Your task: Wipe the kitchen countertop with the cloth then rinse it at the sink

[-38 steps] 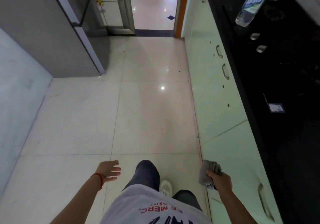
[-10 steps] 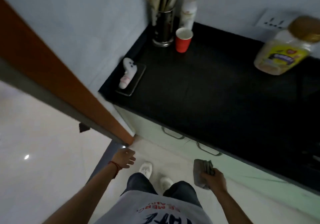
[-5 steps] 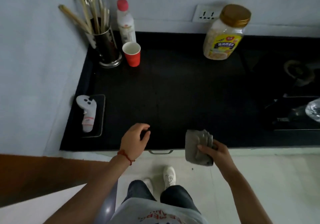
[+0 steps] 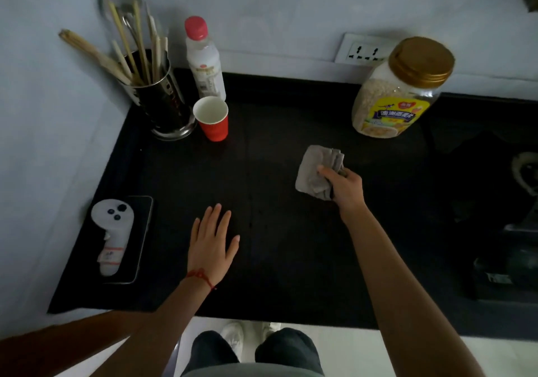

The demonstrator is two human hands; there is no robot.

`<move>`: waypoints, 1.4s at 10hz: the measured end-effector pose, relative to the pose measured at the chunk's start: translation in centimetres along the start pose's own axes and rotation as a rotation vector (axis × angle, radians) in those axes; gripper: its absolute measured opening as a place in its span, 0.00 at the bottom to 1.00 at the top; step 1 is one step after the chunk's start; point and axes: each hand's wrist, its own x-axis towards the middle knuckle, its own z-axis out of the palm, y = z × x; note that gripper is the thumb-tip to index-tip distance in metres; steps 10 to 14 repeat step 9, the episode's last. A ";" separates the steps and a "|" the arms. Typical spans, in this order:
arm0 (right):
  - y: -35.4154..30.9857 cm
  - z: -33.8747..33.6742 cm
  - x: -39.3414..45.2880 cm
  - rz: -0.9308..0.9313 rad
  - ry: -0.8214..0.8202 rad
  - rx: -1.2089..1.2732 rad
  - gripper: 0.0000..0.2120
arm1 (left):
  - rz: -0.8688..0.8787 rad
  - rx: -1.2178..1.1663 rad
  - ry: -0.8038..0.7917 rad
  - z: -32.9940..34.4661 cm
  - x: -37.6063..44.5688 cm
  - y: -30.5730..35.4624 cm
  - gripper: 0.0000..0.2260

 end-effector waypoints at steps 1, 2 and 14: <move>-2.6 1.7 3.8 -0.002 -0.032 -0.003 0.18 | -0.006 0.012 -0.005 -0.1 0.1 0.0 0.28; -4.5 3.8 7.3 -0.028 -0.054 -0.024 0.20 | -0.012 -0.015 -0.010 0.0 0.1 0.0 0.30; -5.6 6.2 13.3 -0.273 0.095 -0.586 0.18 | -0.018 -0.056 0.025 0.3 0.2 0.1 0.28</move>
